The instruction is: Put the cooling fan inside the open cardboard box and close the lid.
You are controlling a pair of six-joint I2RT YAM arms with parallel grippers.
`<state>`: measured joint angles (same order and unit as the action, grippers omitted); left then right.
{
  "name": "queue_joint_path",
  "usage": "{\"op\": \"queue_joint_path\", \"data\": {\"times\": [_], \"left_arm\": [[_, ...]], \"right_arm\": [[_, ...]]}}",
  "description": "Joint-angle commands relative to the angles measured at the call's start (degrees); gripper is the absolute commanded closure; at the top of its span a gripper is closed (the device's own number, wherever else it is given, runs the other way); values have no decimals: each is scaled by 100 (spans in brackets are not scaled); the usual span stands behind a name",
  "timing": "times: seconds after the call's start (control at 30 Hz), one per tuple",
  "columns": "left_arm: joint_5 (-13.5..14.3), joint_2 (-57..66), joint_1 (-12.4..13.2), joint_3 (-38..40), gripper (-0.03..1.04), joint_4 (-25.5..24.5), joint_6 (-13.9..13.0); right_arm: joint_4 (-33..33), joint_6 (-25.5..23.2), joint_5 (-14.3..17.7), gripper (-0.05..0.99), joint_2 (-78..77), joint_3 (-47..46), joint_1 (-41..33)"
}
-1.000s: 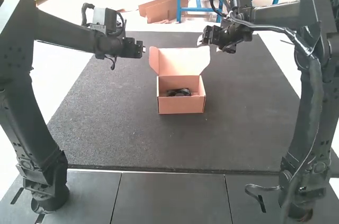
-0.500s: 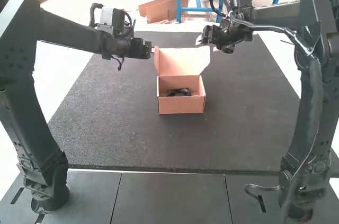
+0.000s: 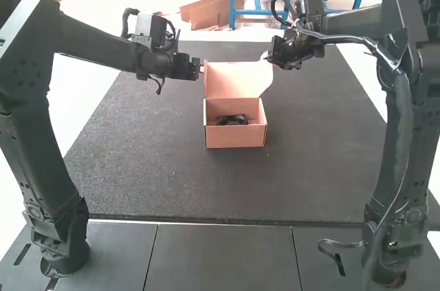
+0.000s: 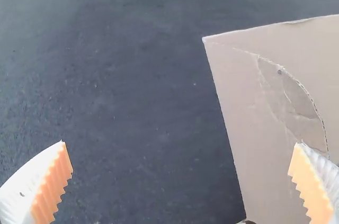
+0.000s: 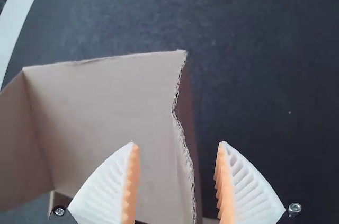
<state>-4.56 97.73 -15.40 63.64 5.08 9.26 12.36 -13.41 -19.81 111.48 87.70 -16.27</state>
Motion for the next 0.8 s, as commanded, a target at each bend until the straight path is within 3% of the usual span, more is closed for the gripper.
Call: {"op": "queue_joint_path", "data": {"times": [0.0,0.1,0.47,0.77], "left_arm": [[-63,26,-51,175,4,63,41],[-63,44,-51,175,4,63,41],[-63,62,-60,175,4,107,41],[-63,62,-183,255,4,2,120]], "right_arm": [[-85,-92,-93,66,-21,212,1],[-102,-100,-93,68,-21,204,-8],[-120,-92,-93,94,14,124,-8],[311,14,-102,95,-48,107,-8]]}}
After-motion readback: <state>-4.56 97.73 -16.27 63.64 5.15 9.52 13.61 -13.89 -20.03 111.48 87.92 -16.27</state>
